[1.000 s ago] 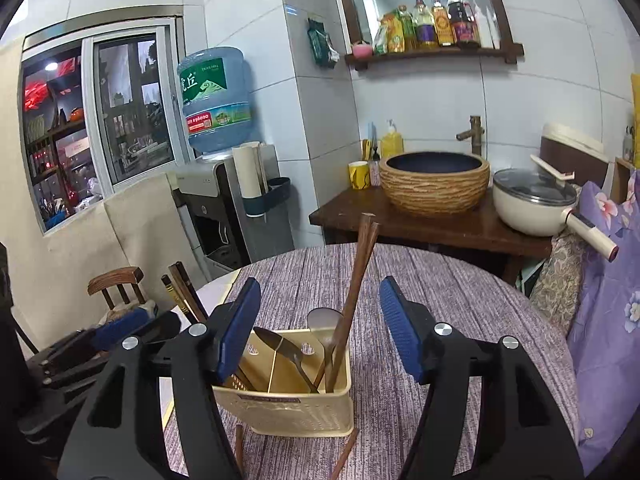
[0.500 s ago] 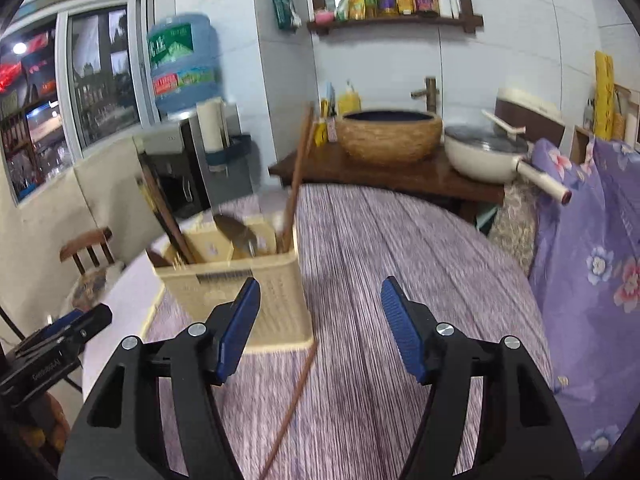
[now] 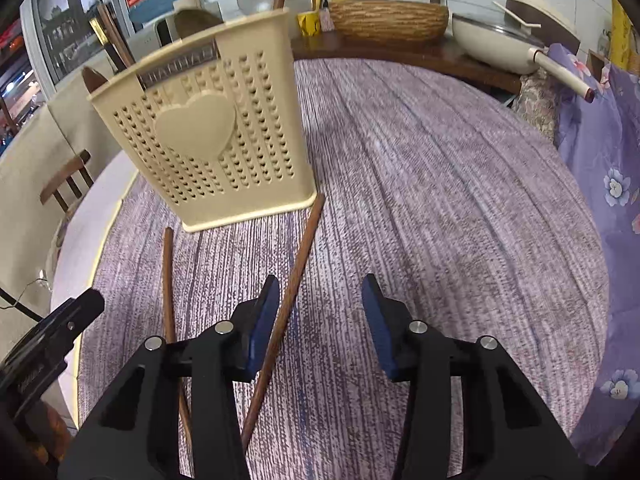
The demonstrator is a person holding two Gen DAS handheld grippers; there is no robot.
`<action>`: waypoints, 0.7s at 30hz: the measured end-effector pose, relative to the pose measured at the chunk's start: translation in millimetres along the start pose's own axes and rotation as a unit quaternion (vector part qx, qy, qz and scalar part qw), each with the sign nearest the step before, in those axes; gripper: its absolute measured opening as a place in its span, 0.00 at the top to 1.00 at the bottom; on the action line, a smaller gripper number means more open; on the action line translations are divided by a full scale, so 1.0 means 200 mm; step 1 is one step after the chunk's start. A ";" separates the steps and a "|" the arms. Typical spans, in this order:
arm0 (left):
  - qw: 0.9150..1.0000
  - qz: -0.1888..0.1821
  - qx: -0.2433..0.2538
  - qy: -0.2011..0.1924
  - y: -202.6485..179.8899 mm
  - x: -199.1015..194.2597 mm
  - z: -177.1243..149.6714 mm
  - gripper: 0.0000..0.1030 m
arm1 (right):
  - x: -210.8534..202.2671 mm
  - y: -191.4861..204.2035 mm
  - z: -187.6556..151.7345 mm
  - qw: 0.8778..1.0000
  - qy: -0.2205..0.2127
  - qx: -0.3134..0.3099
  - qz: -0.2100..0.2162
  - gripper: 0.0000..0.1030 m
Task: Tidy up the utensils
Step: 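Grasp the last wooden chopstick with the left tool while the right tool grasps another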
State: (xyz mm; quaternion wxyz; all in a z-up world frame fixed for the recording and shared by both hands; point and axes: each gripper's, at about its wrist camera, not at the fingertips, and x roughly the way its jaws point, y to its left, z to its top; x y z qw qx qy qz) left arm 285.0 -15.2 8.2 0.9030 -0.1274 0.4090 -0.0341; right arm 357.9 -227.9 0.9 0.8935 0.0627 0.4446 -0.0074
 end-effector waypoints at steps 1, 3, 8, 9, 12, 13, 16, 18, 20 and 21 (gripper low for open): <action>1.000 0.000 -0.001 0.003 0.00 0.01 -0.01 0.33 | 0.03 0.01 0.00 1.000 0.005 0.000 -0.006 0.61; 1.000 0.001 -0.002 0.006 0.01 0.02 -0.02 0.33 | 0.08 0.04 0.02 1.000 0.015 0.003 -0.015 0.68; 1.000 0.004 0.000 0.009 0.02 0.02 -0.02 0.33 | 0.19 0.09 0.04 0.999 0.030 0.005 -0.029 0.73; 1.000 0.004 0.001 0.009 0.02 0.03 -0.03 0.34 | 0.20 0.09 0.05 0.999 0.032 0.006 -0.029 0.74; 1.000 0.005 0.005 0.010 0.01 0.03 -0.02 0.34 | 0.23 0.10 0.07 0.999 0.030 0.005 -0.038 0.77; 1.000 0.005 0.006 0.011 0.01 0.04 -0.02 0.34 | 0.23 0.09 0.08 0.999 0.030 0.008 -0.035 0.80; 1.000 0.004 0.012 0.015 -0.02 0.06 -0.01 0.34 | 0.25 0.09 0.10 0.999 0.035 0.002 -0.027 0.90; 1.000 0.005 0.018 0.017 -0.04 0.07 0.00 0.34 | 0.25 0.08 0.11 0.999 0.038 0.001 -0.021 0.90; 1.000 0.005 0.022 0.021 -0.05 0.09 0.00 0.34 | 0.25 0.07 0.11 0.999 0.041 -0.009 -0.014 0.91; 0.999 0.004 0.025 0.024 -0.06 0.11 0.01 0.34 | 0.25 0.07 0.11 0.999 0.043 -0.014 -0.011 0.91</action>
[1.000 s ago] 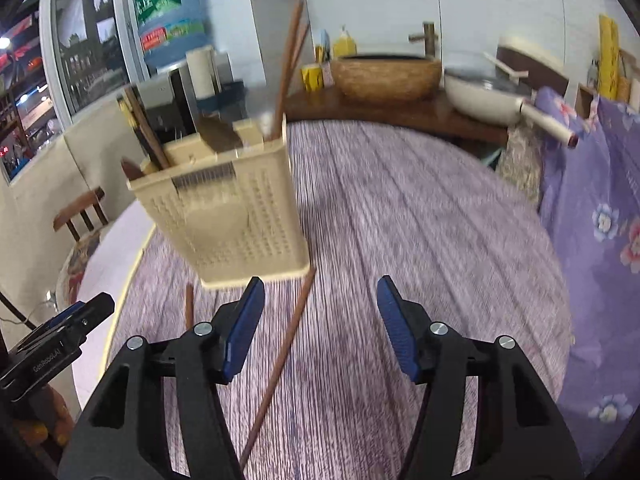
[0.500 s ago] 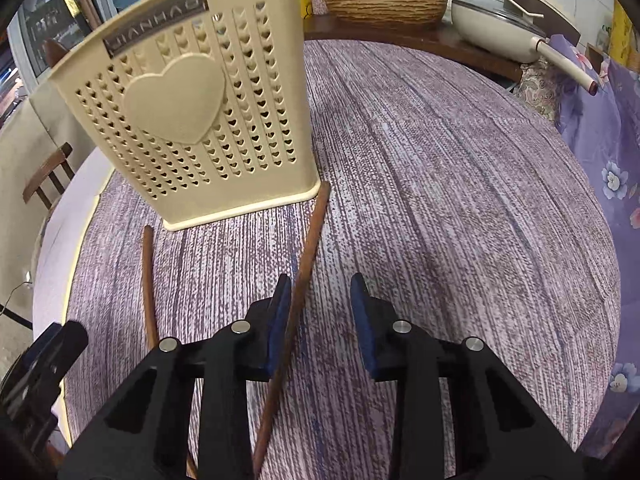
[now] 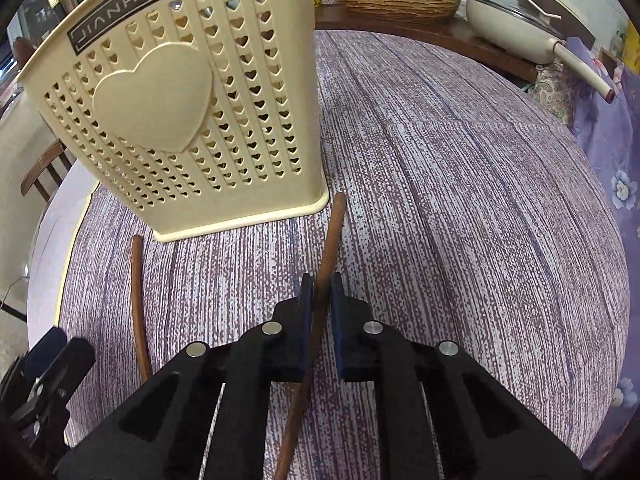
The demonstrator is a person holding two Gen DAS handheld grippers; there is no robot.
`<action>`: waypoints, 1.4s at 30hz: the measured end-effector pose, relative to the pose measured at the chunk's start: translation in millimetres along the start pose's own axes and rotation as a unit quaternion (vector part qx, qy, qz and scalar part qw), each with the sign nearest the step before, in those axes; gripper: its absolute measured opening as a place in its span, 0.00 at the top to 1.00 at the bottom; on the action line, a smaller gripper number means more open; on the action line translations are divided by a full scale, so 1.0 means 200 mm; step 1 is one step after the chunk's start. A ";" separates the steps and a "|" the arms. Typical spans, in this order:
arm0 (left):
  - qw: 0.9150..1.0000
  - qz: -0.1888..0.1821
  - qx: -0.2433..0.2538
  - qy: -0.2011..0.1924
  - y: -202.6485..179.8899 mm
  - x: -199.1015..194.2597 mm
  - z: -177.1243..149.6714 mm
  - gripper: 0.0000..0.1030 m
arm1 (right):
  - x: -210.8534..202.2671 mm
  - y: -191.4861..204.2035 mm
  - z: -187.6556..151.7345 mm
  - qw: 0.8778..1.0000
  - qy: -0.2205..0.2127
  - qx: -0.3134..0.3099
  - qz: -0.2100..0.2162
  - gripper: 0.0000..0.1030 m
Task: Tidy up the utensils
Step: 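Grasp the last wooden chopstick with the left tool while the right tool grasps another, then lift both chopsticks and lower them into the holder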
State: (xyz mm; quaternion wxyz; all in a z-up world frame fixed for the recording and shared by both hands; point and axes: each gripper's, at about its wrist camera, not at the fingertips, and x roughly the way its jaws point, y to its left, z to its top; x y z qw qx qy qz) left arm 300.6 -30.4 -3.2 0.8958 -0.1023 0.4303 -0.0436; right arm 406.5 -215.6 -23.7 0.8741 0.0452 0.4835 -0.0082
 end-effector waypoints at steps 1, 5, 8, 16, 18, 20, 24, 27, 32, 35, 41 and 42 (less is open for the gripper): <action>1.000 -0.001 0.005 0.005 -0.01 0.02 0.00 0.35 | -0.01 -0.01 0.00 1.000 0.003 -0.006 0.002 0.91; 1.000 0.000 0.023 0.020 -0.07 0.08 0.02 0.39 | -0.01 -0.05 -0.01 1.000 0.012 -0.023 0.007 0.92; 0.999 -0.001 0.032 0.030 -0.10 0.13 0.04 0.46 | -0.02 -0.08 -0.02 0.999 0.014 -0.030 0.007 0.92; 0.997 0.027 0.056 0.037 -0.16 0.22 0.09 0.58 | -0.04 -0.11 -0.05 1.000 0.012 -0.022 0.013 0.92; 0.997 0.033 0.056 0.037 -0.16 0.24 0.10 0.63 | -0.04 -0.12 -0.05 1.000 0.011 -0.014 0.017 0.91; 0.997 0.038 0.057 0.037 -0.17 0.25 0.12 0.64 | -0.03 -0.12 -0.04 1.000 0.011 -0.015 0.016 0.91; 0.996 0.049 0.059 0.036 -0.18 0.28 0.15 0.72 | -0.01 -0.11 -0.01 1.000 0.010 -0.013 0.015 0.91; 0.996 0.054 0.055 0.037 -0.18 0.29 0.16 0.81 | 0.00 -0.10 0.02 1.000 0.010 -0.016 0.009 0.91; 0.997 0.056 0.049 0.037 -0.17 0.30 0.17 0.90 | 0.02 -0.07 0.04 1.000 0.009 -0.025 -0.003 0.91; 0.997 0.051 0.043 0.039 -0.18 0.29 0.17 0.92 | 0.03 -0.06 0.06 1.000 0.009 -0.028 -0.010 0.91; 0.997 0.050 0.049 0.038 -0.21 0.26 0.12 0.92 | 0.03 -0.04 0.06 0.999 0.006 -0.034 -0.015 0.92; 0.997 0.050 0.049 0.038 -0.21 0.26 0.12 0.93 | 0.03 -0.04 0.06 0.999 0.006 -0.034 -0.014 0.92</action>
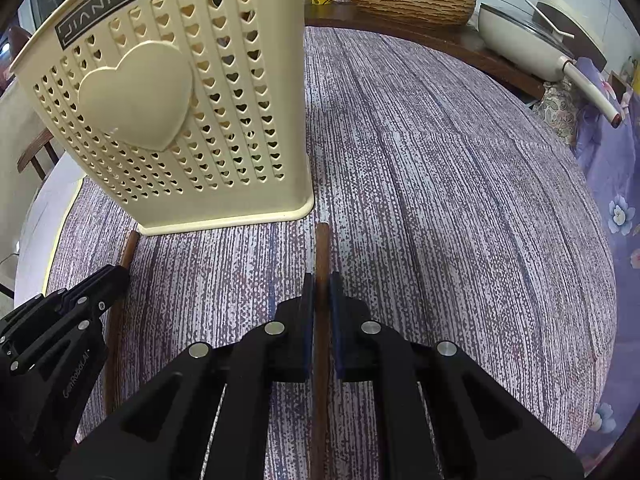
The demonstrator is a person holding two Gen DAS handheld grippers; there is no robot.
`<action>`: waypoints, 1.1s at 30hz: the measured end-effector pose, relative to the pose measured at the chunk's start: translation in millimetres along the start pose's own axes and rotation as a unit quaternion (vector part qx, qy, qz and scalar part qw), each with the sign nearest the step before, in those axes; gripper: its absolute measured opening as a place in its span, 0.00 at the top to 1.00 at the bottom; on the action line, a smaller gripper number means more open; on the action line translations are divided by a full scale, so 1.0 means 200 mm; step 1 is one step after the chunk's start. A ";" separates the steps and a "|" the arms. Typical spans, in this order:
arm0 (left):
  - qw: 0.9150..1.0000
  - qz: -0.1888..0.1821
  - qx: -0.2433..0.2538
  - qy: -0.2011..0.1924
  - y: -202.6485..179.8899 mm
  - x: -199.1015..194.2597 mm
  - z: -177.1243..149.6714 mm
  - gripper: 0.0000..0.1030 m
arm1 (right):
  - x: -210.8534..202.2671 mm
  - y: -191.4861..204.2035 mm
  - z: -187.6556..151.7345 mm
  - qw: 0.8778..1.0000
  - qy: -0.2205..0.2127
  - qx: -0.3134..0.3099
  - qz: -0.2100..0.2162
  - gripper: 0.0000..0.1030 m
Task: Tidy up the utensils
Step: 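Lift both chopsticks and lower them into the holder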
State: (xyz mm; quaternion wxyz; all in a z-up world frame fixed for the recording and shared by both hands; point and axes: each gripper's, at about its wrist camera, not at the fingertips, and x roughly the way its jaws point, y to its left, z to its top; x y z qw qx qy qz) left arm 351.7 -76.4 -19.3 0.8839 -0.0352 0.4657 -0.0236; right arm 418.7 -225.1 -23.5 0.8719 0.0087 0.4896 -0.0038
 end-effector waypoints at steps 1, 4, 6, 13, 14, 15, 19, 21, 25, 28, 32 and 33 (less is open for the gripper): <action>1.000 -0.001 -0.001 0.001 0.00 0.00 0.00 0.93 | 0.00 0.00 0.00 1.000 0.001 0.000 0.000 0.92; 1.000 -0.003 -0.002 0.003 0.01 0.01 0.01 0.93 | 0.00 -0.01 -0.01 1.000 0.000 0.001 0.003 0.92; 1.000 -0.005 -0.004 0.003 0.01 0.01 0.02 0.93 | -0.01 -0.01 -0.02 1.000 0.000 0.007 0.018 0.92; 0.999 -0.036 -0.019 -0.014 0.07 -0.06 0.04 0.93 | -0.14 -0.07 -0.04 0.996 -0.026 0.022 0.078 0.92; 0.999 -0.044 -0.021 -0.021 0.08 -0.09 0.04 0.93 | -0.18 -0.09 -0.04 0.995 -0.032 0.024 0.088 0.92; 0.998 -0.049 -0.021 -0.027 0.08 -0.12 0.04 0.93 | -0.20 -0.10 -0.04 0.995 -0.036 0.024 0.094 0.92; 0.995 -0.075 -0.021 -0.064 0.09 -0.29 0.06 0.93 | -0.37 -0.13 -0.02 0.990 -0.068 0.020 0.121 0.92; 0.993 -0.086 -0.023 -0.083 0.10 -0.38 0.07 0.93 | -0.47 -0.15 -0.01 0.987 -0.086 0.015 0.133 0.92; 0.987 -0.111 -0.014 -0.115 0.11 -0.55 0.09 0.93 | -0.63 -0.16 0.01 0.982 -0.109 0.009 0.157 0.92; 0.984 -0.126 -0.010 -0.129 0.14 -0.65 0.10 0.93 | -0.74 -0.18 0.03 0.977 -0.123 0.003 0.172 0.92; 0.981 -0.138 -0.006 -0.139 0.16 -0.72 0.12 0.93 | -0.88 -0.19 0.02 0.973 -0.135 -0.008 0.187 0.92; 0.980 -0.137 -0.002 -0.143 0.16 -0.73 0.11 0.93 | -0.91 -0.19 0.02 0.972 -0.138 -0.012 0.189 0.92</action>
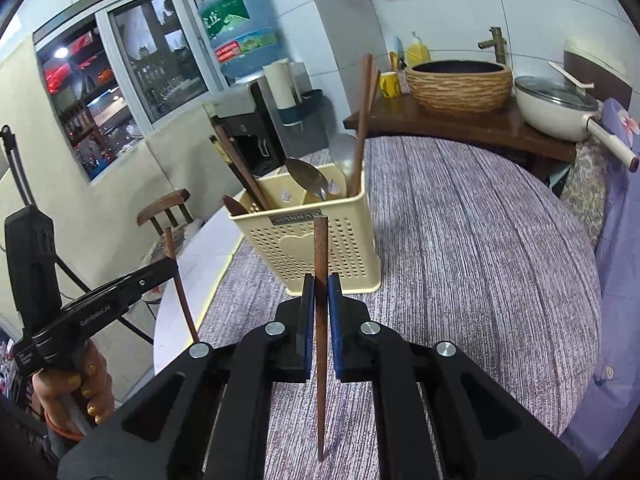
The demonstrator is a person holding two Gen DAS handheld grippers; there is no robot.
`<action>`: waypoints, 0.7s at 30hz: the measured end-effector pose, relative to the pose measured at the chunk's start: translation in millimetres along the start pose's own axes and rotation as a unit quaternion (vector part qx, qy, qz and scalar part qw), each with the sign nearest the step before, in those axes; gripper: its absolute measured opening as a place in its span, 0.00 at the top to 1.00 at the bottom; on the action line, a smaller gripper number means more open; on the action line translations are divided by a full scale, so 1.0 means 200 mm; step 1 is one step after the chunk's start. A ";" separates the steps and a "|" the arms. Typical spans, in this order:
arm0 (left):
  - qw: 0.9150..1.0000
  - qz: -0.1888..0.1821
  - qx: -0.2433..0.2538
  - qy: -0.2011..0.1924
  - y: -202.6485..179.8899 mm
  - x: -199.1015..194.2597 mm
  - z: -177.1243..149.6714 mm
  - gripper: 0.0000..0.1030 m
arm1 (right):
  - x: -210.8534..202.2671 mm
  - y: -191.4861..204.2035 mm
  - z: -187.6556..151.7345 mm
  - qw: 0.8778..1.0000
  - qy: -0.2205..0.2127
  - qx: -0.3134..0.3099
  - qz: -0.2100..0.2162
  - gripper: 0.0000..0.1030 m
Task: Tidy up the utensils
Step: 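Lift both chopsticks and lower them into the holder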
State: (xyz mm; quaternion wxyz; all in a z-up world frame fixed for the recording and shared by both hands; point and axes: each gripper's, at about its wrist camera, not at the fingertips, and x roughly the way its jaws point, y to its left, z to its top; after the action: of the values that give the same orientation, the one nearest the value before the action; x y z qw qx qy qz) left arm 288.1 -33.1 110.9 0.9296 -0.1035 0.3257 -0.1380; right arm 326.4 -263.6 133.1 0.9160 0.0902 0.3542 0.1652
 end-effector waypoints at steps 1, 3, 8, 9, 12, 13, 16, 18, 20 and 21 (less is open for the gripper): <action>1.000 -0.001 0.002 -0.001 0.00 -0.01 0.00 0.93 | -0.02 0.02 0.00 1.000 -0.001 -0.003 -0.001 0.92; 1.000 -0.009 0.001 0.002 0.01 -0.03 0.00 0.93 | -0.03 0.03 0.01 1.000 0.000 -0.007 -0.003 0.92; 1.000 -0.012 0.005 0.000 -0.01 -0.06 0.01 0.93 | -0.05 0.07 0.01 1.000 -0.002 -0.014 -0.003 0.92; 1.000 -0.014 0.006 -0.002 -0.01 -0.08 0.02 0.93 | -0.05 0.07 0.02 1.000 -0.002 -0.015 -0.001 0.92; 1.000 -0.020 0.007 -0.010 -0.02 -0.12 0.06 0.93 | -0.08 0.09 0.04 1.000 -0.007 -0.019 0.004 0.93; 1.000 -0.021 0.007 -0.014 -0.02 -0.13 0.07 0.93 | -0.10 0.10 0.06 1.000 -0.010 -0.020 0.003 0.92; 0.999 -0.029 0.006 -0.029 -0.04 -0.19 0.15 0.93 | -0.14 0.13 0.14 1.000 -0.019 -0.022 0.004 0.92; 0.998 -0.033 0.009 -0.048 -0.06 -0.24 0.23 0.93 | -0.17 0.15 0.19 0.999 -0.027 -0.028 0.003 0.93; 0.997 -0.036 0.009 -0.070 -0.08 -0.30 0.31 0.93 | -0.22 0.19 0.28 0.998 -0.048 -0.038 -0.003 0.92; 0.996 -0.037 0.008 -0.079 -0.09 -0.32 0.35 0.93 | -0.24 0.20 0.32 0.997 -0.060 -0.041 -0.007 0.93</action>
State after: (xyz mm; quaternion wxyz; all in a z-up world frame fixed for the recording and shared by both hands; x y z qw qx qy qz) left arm 280.7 -22.7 207.4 0.9475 -0.1186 0.2458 -0.1665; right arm 327.2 -246.4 221.6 0.9398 0.0599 0.2921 0.1671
